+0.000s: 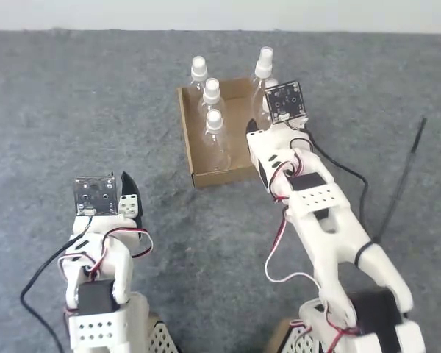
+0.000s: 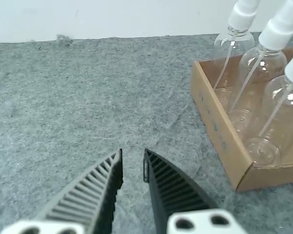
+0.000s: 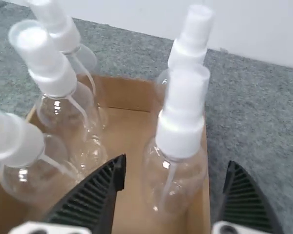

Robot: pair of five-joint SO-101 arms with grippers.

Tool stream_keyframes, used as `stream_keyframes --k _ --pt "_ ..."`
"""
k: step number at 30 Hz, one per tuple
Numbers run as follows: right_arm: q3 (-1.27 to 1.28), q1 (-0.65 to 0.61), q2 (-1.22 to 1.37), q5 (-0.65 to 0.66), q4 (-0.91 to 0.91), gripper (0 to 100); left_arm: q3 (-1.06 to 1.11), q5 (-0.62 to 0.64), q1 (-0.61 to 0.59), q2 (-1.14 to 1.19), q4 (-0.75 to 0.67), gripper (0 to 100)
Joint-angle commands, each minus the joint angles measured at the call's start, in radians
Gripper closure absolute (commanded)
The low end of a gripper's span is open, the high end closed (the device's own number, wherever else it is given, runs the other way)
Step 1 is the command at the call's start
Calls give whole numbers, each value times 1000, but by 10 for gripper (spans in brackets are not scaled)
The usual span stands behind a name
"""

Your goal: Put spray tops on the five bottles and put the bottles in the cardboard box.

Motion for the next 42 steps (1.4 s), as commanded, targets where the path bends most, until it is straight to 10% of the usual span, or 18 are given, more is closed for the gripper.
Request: stream_keyframes --k 1,42 --pt "-11 -4 -96 -9 48 734 -12 -8 0 -14 -31 934" --pt "249 5 -966 2 763 947 38 -5 -5 -14 -137 934"
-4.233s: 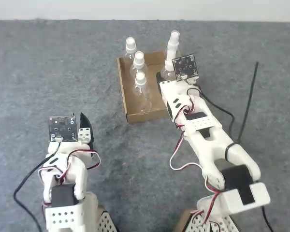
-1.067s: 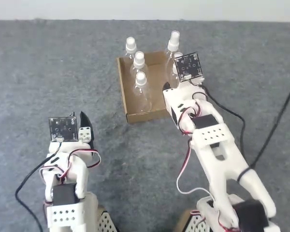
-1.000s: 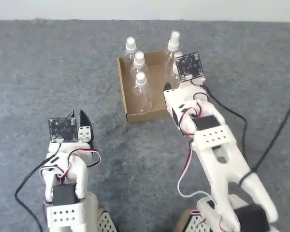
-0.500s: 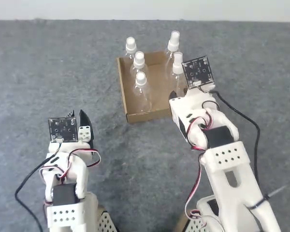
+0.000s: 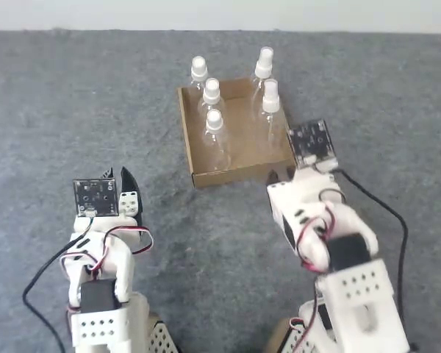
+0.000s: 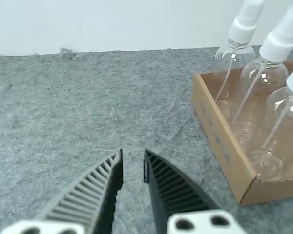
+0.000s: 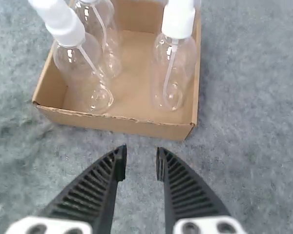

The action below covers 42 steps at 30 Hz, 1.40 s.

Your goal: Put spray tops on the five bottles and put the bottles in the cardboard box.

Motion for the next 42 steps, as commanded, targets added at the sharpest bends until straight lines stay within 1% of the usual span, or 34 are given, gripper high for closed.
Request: stream_keyframes --k 1,9,15,23,24,26,29,30,39,42 --pt "43 5 -159 2 7 947 -12 -5 -3 -14 -34 934" --pt "255 5 -487 0 5 944 -12 0 2 -14 -34 934" --pt "368 5 -713 2 8 943 -13 2 3 -14 -34 934" --pt "384 5 -702 2 5 943 -21 2 3 -14 -29 938" --pt "385 5 -707 2 5 943 -30 2 3 -14 -15 938" --pt "385 5 -711 2 10 943 -65 2 2 -20 55 944" --pt "416 5 -713 2 4 943 -85 21 0 -87 129 990" --pt "433 4 -713 2 2 943 -82 31 -5 -114 144 990" --pt "612 7 -713 2 -157 943 -85 37 0 -112 150 987" --pt "647 7 -713 2 -177 943 -84 35 2 -112 150 987"
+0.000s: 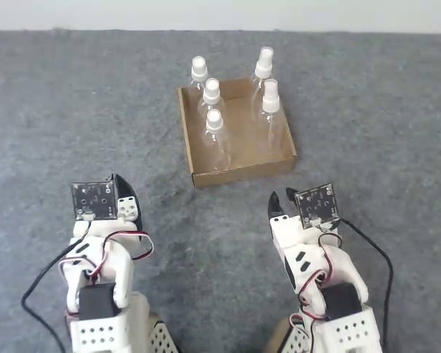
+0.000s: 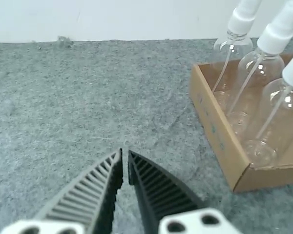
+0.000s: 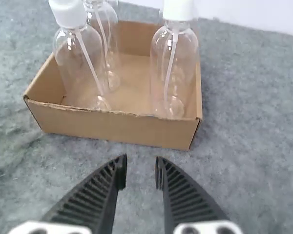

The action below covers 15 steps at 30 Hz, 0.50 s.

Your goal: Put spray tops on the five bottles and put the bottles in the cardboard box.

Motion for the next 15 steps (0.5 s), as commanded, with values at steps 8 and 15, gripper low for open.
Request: stream_keyframes --k 8,15 --pt "26 5 -16 2 31 945 -44 14 78 -21 5 985" --pt "26 -1 -16 0 209 946 -16 14 172 -21 9 985"
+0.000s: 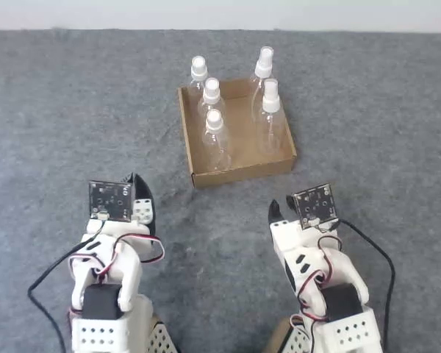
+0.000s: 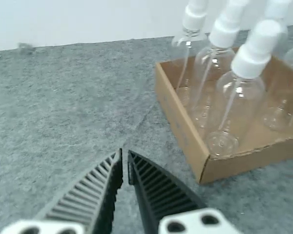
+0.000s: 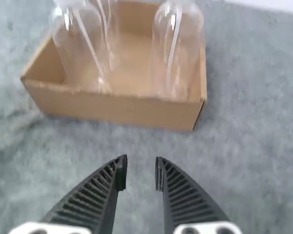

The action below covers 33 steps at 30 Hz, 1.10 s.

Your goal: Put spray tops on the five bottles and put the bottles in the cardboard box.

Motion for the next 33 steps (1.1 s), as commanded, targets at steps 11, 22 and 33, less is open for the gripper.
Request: stream_keyframes --k 11,22,33 --pt "23 7 -18 0 318 946 79 8 115 -18 0 984" --pt "23 7 -18 0 410 946 79 12 61 -18 264 985" --pt "23 7 -18 0 410 946 79 14 66 -18 381 986"
